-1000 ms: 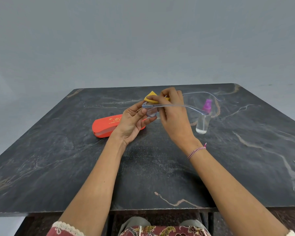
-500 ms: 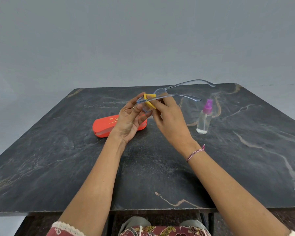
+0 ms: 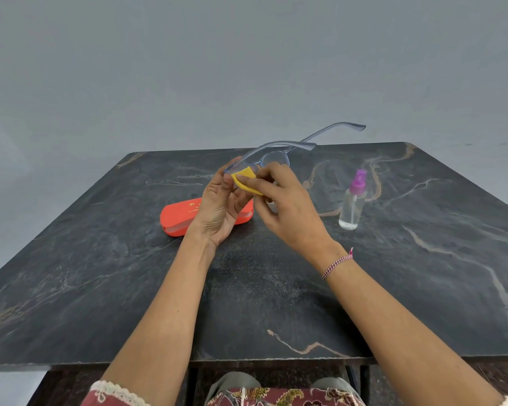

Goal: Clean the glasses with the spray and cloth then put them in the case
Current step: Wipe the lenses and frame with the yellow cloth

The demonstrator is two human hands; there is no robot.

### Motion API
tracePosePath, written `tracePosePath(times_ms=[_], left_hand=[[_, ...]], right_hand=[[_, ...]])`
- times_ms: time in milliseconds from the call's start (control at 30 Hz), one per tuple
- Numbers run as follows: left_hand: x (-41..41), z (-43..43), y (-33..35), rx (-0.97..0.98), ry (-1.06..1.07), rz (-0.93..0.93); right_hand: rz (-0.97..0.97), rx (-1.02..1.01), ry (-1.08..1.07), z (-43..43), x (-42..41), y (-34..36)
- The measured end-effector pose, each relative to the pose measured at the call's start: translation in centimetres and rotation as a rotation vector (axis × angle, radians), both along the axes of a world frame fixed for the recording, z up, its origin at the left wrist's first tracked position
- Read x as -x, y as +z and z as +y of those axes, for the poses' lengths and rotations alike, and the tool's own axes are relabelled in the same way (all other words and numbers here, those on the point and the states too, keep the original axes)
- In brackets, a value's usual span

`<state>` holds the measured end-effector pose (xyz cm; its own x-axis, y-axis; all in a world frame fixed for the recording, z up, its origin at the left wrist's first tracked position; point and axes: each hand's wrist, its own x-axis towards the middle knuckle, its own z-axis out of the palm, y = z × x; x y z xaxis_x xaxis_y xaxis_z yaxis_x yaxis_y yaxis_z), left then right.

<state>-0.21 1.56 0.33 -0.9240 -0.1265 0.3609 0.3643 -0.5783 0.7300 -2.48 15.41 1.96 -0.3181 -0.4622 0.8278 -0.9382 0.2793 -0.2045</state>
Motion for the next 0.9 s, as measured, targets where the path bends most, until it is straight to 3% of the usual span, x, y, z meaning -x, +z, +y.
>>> tracePosePath(times_ms=[200, 433, 900], left_hand=[[0.1, 0.1, -0.1, 0.017, -0.014, 0.002], [0.1, -0.2, 0.0, -0.005, 0.046, 0.017], [0.2, 0.5, -0.1, 0.036, -0.017, -0.016]], right_hand=[[0.002, 0.020, -0.122, 0.4, 0.5, 0.2], [0.038, -0.036, -0.012, 0.3, 0.3, 0.1], [0.034, -0.023, -0.229, 0.8, 1.0, 0.6]])
